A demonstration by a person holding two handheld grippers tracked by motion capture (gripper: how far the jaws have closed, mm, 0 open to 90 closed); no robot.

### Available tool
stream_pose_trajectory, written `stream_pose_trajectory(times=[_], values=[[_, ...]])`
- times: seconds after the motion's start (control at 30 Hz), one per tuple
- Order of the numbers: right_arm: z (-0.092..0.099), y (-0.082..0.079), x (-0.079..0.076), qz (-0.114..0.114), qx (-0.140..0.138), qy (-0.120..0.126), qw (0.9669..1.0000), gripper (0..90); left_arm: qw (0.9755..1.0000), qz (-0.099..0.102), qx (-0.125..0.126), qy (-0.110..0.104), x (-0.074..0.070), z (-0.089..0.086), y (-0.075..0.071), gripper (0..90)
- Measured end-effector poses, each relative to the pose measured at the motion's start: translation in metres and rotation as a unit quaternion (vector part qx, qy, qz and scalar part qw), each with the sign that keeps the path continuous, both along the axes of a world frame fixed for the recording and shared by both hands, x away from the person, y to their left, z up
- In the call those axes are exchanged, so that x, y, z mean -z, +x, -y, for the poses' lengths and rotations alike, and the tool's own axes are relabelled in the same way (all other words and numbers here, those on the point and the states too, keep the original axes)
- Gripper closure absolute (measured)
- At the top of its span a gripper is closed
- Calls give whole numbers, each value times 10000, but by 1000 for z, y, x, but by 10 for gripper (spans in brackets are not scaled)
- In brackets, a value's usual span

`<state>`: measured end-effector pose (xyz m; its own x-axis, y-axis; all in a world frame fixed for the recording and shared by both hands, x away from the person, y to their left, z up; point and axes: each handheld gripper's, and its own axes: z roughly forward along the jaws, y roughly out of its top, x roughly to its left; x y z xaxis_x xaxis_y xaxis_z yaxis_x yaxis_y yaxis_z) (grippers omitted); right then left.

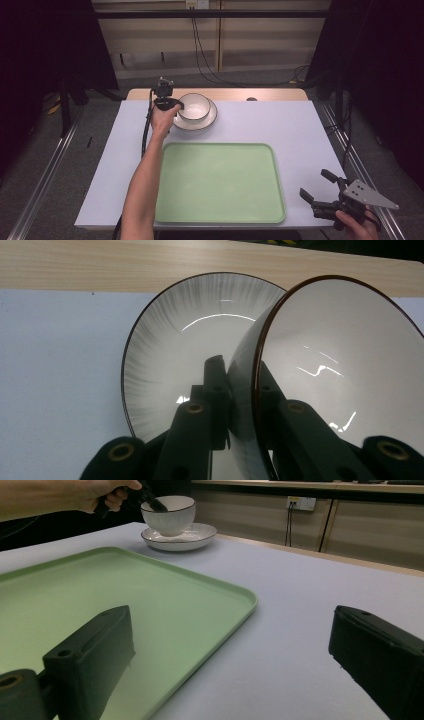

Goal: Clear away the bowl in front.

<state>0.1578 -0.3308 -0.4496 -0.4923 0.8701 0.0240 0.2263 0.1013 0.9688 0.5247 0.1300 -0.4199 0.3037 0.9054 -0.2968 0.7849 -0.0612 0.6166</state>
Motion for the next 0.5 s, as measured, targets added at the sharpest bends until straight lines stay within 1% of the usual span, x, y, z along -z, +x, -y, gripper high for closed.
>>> stream_pose_trajectory(times=[0.1, 0.17, 0.27, 0.3, 0.37, 0.47, 0.5], values=[[0, -1, 0, 21, 7, -29, 10000, 36, 10000, 66, 36, -56, -6, 0, -3, 820], [0, -1, 0, 14, 19, -6, 10000, 36, 9999, 75, 107, -62, -9, 0, -4, 820], [0, -1, 0, 6, 19, -12, 10000, 36, 9998, 120, 118, -94, -12, 1, -6, 821], [-1, 0, 0, 7, 21, -10, 10000, 36, 9997, 166, 163, -108, -14, 0, -7, 820], [-1, 0, 0, 16, 7, -8, 10000, 36, 9996, 199, 180, -131, -15, 0, -7, 820], [-1, 0, 0, 24, 28, -9, 10000, 36, 9994, 195, 182, -230, -15, 0, -7, 821], [-1, 0, 0, 26, 17, -9, 10000, 36, 9993, 222, 202, -206, -16, 0, -8, 820]])
